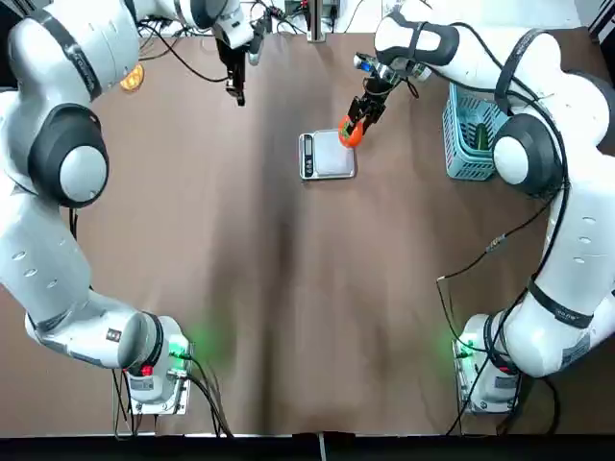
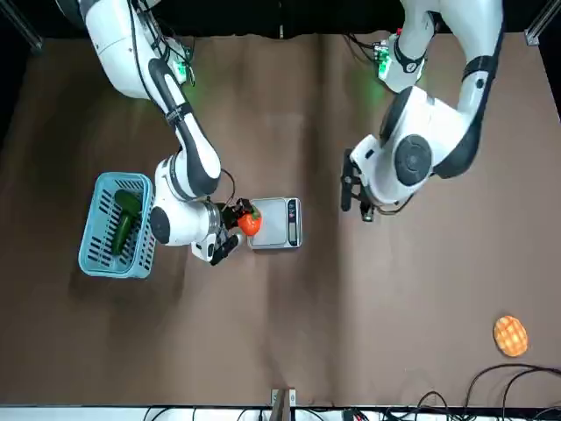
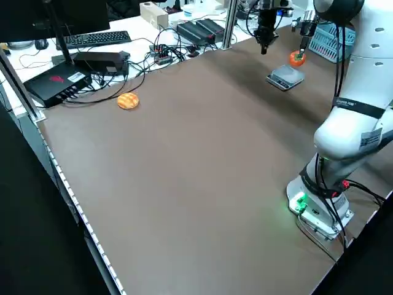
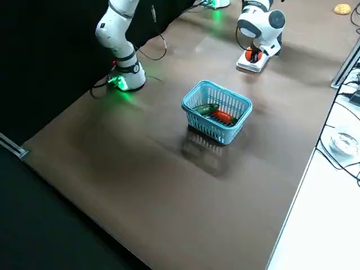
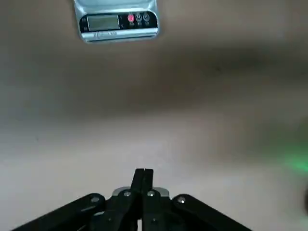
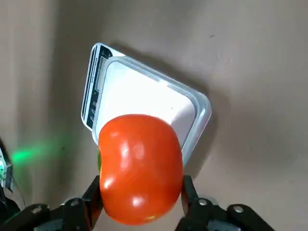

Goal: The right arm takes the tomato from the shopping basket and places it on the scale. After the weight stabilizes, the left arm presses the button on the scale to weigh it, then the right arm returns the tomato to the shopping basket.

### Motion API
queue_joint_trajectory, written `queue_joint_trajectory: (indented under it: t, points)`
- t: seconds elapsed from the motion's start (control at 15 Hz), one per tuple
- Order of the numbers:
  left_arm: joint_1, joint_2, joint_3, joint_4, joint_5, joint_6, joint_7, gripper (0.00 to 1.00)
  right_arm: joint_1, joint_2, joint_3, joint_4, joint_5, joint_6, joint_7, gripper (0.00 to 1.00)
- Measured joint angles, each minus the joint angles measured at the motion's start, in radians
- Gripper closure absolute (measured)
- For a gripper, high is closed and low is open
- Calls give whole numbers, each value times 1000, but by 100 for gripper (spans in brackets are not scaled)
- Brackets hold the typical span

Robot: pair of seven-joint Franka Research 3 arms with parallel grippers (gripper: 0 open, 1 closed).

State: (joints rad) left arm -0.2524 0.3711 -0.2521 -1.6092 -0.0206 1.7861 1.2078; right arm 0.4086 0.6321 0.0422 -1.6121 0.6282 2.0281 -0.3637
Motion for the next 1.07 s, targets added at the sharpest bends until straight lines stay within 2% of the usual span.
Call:
queue_joint_trajectory:
  t: [0.4,1.07]
  points:
    - [-63,47,0,0,69,50,-78,99,15,20,1,1,0,0,0,33]
    - [-124,143,-2,0,70,166,-178,99,33,48,2,21,18,1,0,33]
